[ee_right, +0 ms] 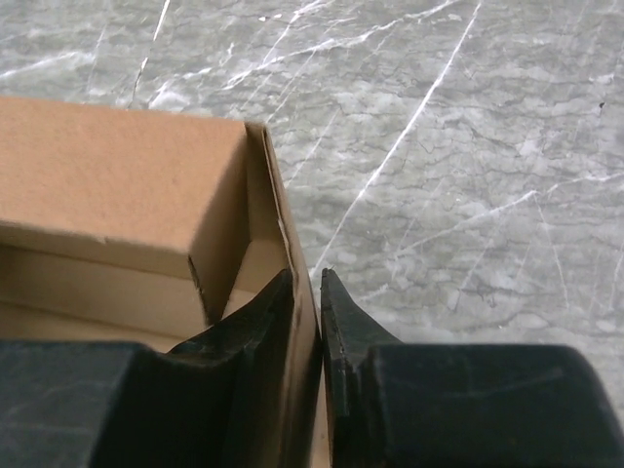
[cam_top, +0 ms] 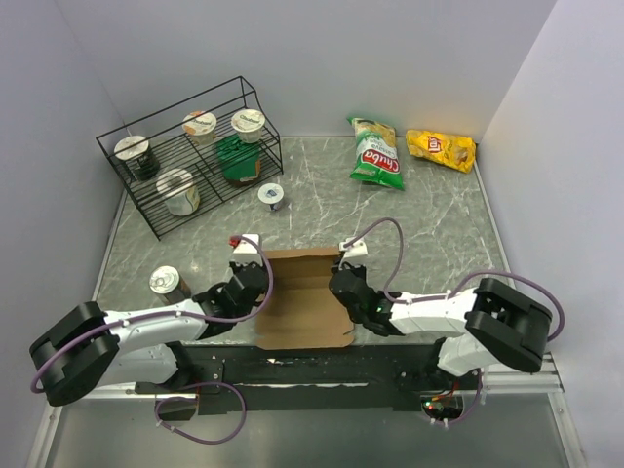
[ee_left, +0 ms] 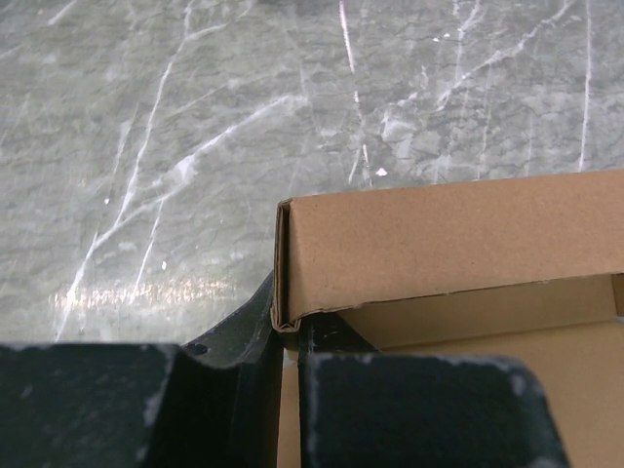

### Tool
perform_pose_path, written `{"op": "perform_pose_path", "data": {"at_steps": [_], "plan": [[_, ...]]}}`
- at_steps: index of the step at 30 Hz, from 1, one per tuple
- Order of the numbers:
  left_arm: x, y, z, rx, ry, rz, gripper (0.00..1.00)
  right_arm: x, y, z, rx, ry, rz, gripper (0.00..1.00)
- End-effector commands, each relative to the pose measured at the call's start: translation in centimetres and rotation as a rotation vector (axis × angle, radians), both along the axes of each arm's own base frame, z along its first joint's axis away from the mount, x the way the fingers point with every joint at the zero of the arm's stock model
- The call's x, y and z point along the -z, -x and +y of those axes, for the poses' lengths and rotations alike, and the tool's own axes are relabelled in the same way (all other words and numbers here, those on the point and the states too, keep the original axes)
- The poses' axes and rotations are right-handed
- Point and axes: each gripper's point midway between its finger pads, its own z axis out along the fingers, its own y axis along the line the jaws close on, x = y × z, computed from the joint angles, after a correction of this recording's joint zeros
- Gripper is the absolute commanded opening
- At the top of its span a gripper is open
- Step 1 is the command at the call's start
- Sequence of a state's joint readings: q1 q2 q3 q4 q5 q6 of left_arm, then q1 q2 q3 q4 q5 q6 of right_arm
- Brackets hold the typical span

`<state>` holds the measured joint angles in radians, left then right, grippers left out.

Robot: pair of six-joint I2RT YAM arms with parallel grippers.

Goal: Fold the paper box

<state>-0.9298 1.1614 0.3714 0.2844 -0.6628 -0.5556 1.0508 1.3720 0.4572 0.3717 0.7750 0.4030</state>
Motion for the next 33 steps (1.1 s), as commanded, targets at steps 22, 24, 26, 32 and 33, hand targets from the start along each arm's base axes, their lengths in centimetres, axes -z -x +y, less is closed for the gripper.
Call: {"op": "perform_pose_path", "data": {"at_steps": [22, 24, 26, 32, 33], "plan": [[1.2, 3.7, 0.9, -0.200, -0.052, 0.153, 0.01, -1.1, -0.1, 3.1, 0.045, -0.188, 0.082, 0.74], [1.1, 3.8, 1.2, -0.214, -0.056, 0.157, 0.01, -0.5, 0.3, 2.5, 0.068, -0.166, 0.112, 0.75], [0.8, 3.8, 1.3, -0.220, -0.057, 0.155, 0.01, -0.6, 0.5, 2.4, 0.082, -0.181, 0.123, 0.75], [0.5, 3.9, 1.8, -0.232, -0.070, 0.152, 0.01, -1.1, 1.1, 1.7, 0.099, -0.165, 0.116, 0.75], [0.5, 3.9, 1.8, -0.232, -0.072, 0.152, 0.01, -1.3, 1.2, 1.6, 0.102, -0.166, 0.113, 0.75]]}}
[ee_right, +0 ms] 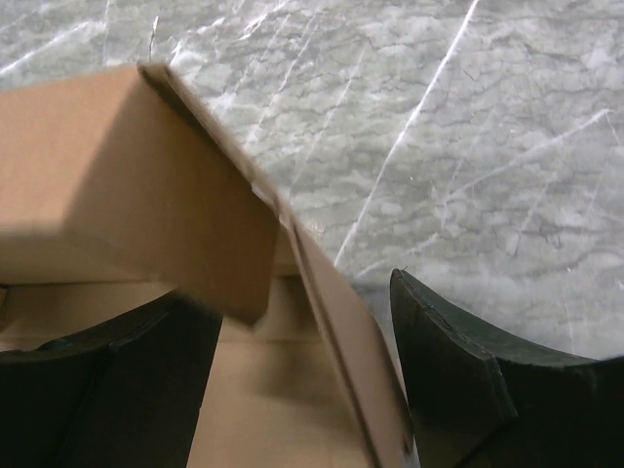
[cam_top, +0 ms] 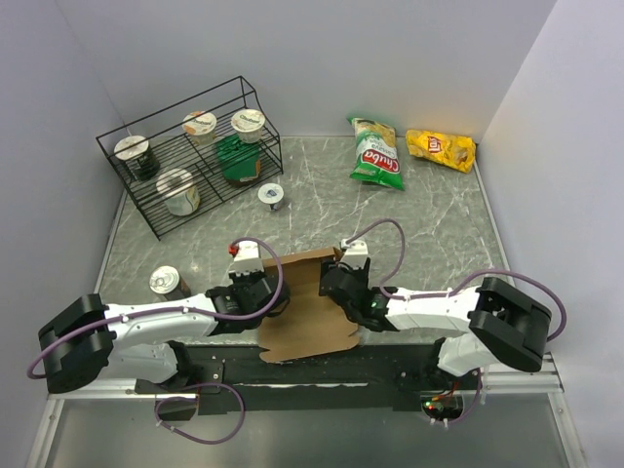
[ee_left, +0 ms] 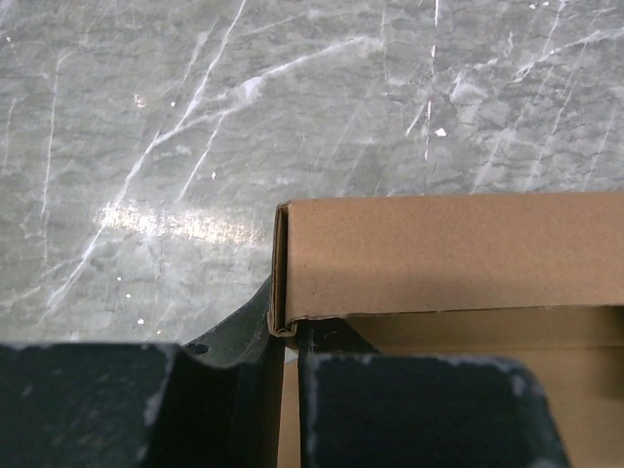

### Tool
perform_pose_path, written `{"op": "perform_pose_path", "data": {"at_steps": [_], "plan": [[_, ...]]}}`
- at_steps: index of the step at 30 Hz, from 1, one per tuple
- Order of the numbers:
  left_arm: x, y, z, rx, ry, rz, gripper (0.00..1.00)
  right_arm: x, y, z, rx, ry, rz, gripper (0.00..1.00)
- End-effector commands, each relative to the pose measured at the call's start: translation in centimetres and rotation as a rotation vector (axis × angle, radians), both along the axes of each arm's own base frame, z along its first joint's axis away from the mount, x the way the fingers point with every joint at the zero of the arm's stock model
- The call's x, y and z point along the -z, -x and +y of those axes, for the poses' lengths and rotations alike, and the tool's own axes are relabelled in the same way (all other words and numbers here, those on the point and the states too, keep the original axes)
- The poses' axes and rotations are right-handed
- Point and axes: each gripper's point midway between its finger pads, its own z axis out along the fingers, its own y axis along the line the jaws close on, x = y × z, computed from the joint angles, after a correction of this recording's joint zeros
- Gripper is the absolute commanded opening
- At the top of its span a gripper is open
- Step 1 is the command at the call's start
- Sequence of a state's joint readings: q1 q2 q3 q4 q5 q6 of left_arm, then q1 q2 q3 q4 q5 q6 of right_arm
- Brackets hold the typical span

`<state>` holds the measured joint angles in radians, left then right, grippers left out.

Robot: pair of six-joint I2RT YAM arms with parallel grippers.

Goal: Fold the paper box

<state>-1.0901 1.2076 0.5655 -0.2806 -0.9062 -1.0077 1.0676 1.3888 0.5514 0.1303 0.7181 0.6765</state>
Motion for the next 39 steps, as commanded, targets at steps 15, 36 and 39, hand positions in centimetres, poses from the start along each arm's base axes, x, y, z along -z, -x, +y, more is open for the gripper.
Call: {"op": "perform_pose_path", "data": {"at_steps": [15, 36, 39], "plan": [[0.7, 1.0, 1.3, -0.016, -0.059, 0.052, 0.01, -3.7, 0.3, -2.8, 0.113, -0.001, -0.082, 0.74], [0.8, 1.4, 1.2, -0.007, -0.056, 0.061, 0.01, -5.7, -0.8, -4.6, -0.079, -0.040, -0.243, 0.74], [1.0, 1.5, 1.2, -0.005, -0.065, 0.065, 0.01, -6.6, -1.0, -4.0, -0.193, -0.090, -0.271, 0.72]]}}
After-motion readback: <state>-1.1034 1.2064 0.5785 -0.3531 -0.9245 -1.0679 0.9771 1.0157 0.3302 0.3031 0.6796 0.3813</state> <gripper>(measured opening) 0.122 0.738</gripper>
